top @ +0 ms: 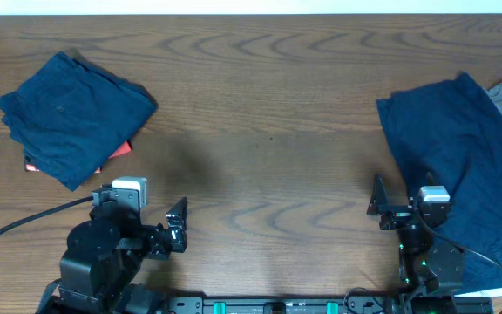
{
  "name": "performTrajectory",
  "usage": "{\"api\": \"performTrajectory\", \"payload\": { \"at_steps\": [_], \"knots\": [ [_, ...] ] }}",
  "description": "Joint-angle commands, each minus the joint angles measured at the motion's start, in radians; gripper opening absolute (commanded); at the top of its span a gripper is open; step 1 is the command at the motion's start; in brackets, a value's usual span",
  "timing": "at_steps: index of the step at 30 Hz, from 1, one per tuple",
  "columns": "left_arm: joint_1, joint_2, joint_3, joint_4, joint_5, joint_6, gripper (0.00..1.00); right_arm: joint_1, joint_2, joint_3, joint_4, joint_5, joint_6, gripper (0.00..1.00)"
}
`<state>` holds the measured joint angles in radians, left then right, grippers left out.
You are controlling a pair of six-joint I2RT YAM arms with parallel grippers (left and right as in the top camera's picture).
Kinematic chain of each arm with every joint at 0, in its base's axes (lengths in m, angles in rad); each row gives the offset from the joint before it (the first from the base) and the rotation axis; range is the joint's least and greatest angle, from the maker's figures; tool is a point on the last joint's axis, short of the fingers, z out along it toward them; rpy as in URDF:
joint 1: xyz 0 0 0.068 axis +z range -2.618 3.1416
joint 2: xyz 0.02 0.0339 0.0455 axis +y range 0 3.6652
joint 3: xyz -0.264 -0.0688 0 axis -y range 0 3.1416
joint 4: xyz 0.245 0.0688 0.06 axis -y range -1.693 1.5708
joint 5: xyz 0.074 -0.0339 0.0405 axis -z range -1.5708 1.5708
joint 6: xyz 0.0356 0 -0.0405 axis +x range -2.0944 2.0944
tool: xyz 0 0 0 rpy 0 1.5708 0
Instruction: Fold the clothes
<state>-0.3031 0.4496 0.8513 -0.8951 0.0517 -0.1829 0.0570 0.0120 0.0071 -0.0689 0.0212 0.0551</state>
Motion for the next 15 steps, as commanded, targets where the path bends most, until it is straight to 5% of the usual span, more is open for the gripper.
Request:
{"api": "performTrajectory", "payload": {
  "at_steps": [1,10,15],
  "knots": [
    [-0.002,0.000,0.001,-0.003,-0.008,0.005,0.98,-0.005,-0.006,-0.002,-0.003,0.000,-0.016,0.99],
    [0.007,-0.010,-0.002,-0.018,-0.012,0.008,0.98,-0.005,-0.006,-0.002,-0.003,0.000,-0.016,0.99],
    [0.126,-0.093,-0.074,-0.031,-0.019,0.017,0.98,-0.005,-0.006,-0.002,-0.003,0.000,-0.016,0.99]
  ]
}}
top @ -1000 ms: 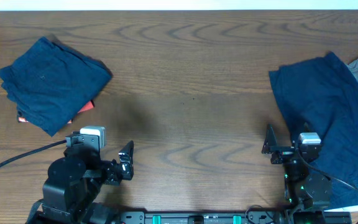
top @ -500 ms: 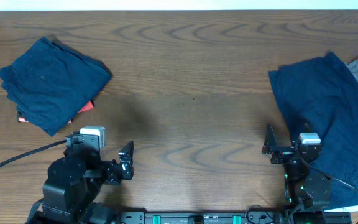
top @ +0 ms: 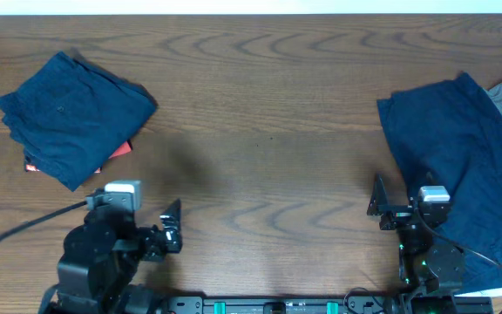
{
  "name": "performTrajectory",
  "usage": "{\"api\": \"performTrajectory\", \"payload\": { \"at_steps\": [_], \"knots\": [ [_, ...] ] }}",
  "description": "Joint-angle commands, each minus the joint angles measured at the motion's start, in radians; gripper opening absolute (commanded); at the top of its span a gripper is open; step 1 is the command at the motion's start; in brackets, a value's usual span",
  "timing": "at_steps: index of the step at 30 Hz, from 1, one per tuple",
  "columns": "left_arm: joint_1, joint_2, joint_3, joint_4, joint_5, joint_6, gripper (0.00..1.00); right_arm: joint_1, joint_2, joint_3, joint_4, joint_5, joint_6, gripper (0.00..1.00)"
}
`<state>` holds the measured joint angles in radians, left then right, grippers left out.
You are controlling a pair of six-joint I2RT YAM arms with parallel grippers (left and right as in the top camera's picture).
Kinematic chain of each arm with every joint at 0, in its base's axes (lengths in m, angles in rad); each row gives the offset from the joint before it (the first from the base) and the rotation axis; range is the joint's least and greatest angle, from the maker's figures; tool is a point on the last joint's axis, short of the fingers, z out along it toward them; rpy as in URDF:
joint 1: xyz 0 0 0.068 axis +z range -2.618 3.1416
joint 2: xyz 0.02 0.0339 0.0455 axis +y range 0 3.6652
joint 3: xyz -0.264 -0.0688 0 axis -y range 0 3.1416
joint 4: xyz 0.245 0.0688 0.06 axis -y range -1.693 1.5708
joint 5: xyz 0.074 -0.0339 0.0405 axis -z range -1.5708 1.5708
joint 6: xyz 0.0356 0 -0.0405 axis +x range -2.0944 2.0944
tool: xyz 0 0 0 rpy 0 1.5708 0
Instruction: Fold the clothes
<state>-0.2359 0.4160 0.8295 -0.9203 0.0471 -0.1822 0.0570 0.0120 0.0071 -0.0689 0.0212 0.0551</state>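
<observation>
A folded dark blue garment (top: 75, 118) lies at the table's far left on top of a red piece whose edge shows beneath it. An unfolded dark blue garment (top: 450, 148) is spread at the right edge, partly running out of the overhead view. My left gripper (top: 172, 225) hovers near the front left, below the folded pile, with its fingers close together and nothing seen in them. My right gripper (top: 377, 202) sits at the front right, just left of the spread garment's lower edge, holding nothing visible.
The wooden table (top: 268, 113) stretches between the two garments. A black cable (top: 24, 228) runs from the left arm toward the left edge. A light grey cloth peeks out at the far right behind the blue garment.
My left arm has shifted slightly to the left and toward the front. The right arm and both garments have stayed put.
</observation>
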Motion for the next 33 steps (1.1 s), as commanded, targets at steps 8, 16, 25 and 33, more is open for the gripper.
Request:
{"api": "performTrajectory", "payload": {
  "at_steps": [8,16,25,33],
  "knots": [
    [0.174,-0.276,-0.341,0.178,-0.014,0.016,0.98,-0.005,-0.006,-0.002,-0.003,0.001,-0.016,0.99],
    [0.217,-0.414,-0.593,0.495,-0.014,0.016,0.98,-0.005,-0.006,-0.002,-0.003,0.000,-0.016,0.99],
    [0.257,-0.414,-0.826,0.934,-0.014,0.016,0.98,-0.005,-0.006,-0.002,-0.003,0.000,-0.016,0.99],
    [0.257,-0.412,-0.825,0.853,-0.014,0.013,0.98,-0.005,-0.006,-0.002,-0.003,0.000,-0.016,0.99]
  ]
}}
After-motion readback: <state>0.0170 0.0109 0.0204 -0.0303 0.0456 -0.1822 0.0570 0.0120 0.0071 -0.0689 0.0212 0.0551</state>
